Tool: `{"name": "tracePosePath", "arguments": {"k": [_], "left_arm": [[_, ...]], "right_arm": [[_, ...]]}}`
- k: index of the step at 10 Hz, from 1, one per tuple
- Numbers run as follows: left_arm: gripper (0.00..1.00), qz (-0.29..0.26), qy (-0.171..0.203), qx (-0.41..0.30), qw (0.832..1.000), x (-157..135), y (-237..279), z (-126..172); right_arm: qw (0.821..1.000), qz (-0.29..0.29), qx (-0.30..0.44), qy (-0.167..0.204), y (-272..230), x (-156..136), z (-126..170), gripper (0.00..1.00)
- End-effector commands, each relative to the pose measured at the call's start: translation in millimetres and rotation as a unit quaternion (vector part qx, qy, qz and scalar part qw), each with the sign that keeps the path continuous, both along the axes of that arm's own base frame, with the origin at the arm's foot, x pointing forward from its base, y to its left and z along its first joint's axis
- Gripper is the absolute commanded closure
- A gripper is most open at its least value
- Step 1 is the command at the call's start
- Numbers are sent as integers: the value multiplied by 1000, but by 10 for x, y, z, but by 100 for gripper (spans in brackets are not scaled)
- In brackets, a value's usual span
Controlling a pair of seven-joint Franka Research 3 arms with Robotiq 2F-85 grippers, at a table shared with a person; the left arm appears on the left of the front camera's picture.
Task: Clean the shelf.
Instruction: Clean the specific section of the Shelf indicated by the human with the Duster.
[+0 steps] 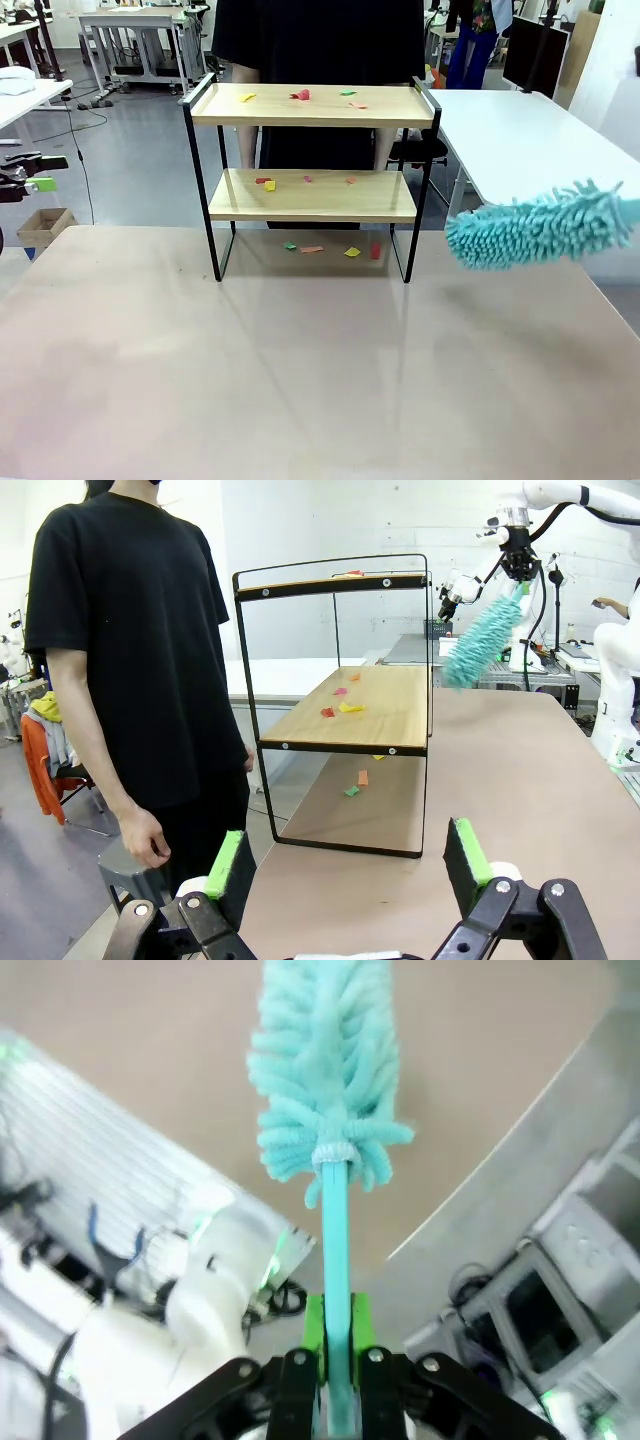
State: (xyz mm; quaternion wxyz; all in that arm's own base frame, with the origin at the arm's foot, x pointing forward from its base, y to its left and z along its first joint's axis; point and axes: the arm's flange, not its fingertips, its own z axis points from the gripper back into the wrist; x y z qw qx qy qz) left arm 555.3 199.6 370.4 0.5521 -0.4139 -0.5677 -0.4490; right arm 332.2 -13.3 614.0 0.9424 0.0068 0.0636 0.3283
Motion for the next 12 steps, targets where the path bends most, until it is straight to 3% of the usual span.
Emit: {"name": "tracePosePath", "arguments": {"k": [1, 5, 8, 9, 12], "left_arm": [[0, 0, -3, 0, 1000, -16, -4, 31], [0, 0, -3, 0, 1000, -16, -4, 31], [0, 0, -3, 0, 1000, -16, -4, 31], [0, 0, -3, 0, 1000, -16, -4, 31], [0, 0, -3, 0, 1000, -16, -4, 31]], "right_arm": [[993, 108, 5, 41, -8, -199, -101, 87], [974, 208, 48, 80, 273, -483, -373, 87], [972, 209, 83, 71, 274, -440, -381, 87], [975, 203, 38, 82, 338, -467, -423, 87], [975, 203, 38, 82, 338, -467, -423, 87]]}}
